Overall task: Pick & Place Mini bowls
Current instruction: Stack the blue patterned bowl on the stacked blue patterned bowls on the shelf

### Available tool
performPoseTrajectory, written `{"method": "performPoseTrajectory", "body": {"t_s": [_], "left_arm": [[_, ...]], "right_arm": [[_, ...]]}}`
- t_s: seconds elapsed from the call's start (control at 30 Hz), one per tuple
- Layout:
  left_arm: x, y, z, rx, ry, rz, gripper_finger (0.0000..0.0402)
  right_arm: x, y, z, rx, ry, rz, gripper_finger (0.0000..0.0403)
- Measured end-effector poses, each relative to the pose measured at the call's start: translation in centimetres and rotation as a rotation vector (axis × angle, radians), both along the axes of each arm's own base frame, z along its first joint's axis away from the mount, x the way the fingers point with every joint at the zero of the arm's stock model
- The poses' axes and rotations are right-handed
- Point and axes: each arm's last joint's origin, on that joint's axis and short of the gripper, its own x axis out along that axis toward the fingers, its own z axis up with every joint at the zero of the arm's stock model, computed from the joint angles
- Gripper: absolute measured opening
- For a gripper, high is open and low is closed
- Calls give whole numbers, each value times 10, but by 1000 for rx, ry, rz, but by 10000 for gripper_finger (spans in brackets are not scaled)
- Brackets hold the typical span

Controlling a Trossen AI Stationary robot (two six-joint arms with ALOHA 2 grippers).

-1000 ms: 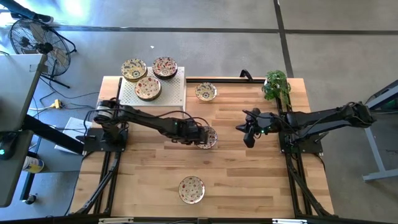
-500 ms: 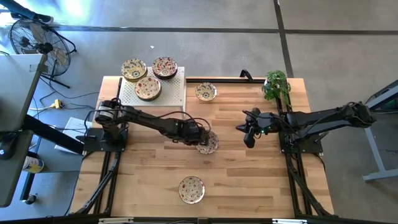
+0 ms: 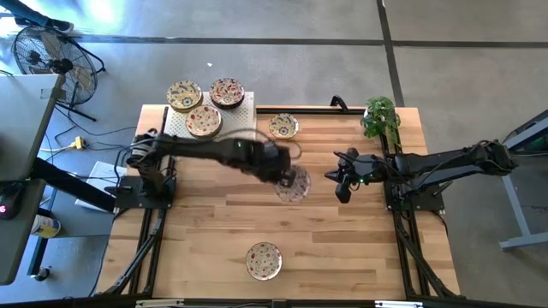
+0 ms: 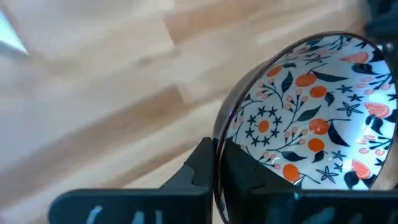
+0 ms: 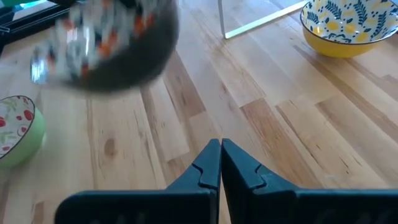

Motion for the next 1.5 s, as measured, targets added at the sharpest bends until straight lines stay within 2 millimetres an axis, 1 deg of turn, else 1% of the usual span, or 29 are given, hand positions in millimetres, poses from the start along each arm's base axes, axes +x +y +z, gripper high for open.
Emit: {"method": "performPoseTrajectory", "body": {"t_s": [0.1, 0.2, 0.27, 0.4, 0.5, 0.57, 0.77, 0.9, 1.07, 1.17, 1.27, 1.5], "left_arm": [[-5, 20, 41, 44, -11, -17, 4], [-21, 43, 80, 104, -15, -18, 4], [-32, 59, 99, 144, 7, 0, 4], [-64, 93, 128, 190, 74, 72, 6], [-90, 117, 141, 222, 151, 142, 6], [-99, 133, 148, 251, 130, 180, 6], [-135, 178, 158, 254, 123, 280, 6], [-158, 206, 156, 219, 128, 307, 7], [-181, 230, 152, 180, 125, 316, 7], [-187, 238, 145, 168, 156, 314, 7], [-187, 243, 134, 146, 199, 287, 7], [-184, 247, 118, 113, 255, 234, 7]], "right_arm": [[0, 0, 0, -2, 0, -2, 2], [0, 0, 0, -3, 0, -5, 1], [0, 0, 0, -3, 0, -5, 1], [0, 0, 0, -3, -1, -5, 2], [0, 0, 0, -3, -1, -5, 1], [0, 0, 0, -3, -1, -5, 1], [0, 0, 0, -4, -1, -5, 1], [0, 0, 0, -7, 0, -10, 2], [0, -1, 0, -16, 0, -24, 1], [0, -1, 0, -19, 0, -28, 2], [0, -1, 0, -25, -1, -37, 1], [0, -2, 0, -26, -5, -69, 1]]}}
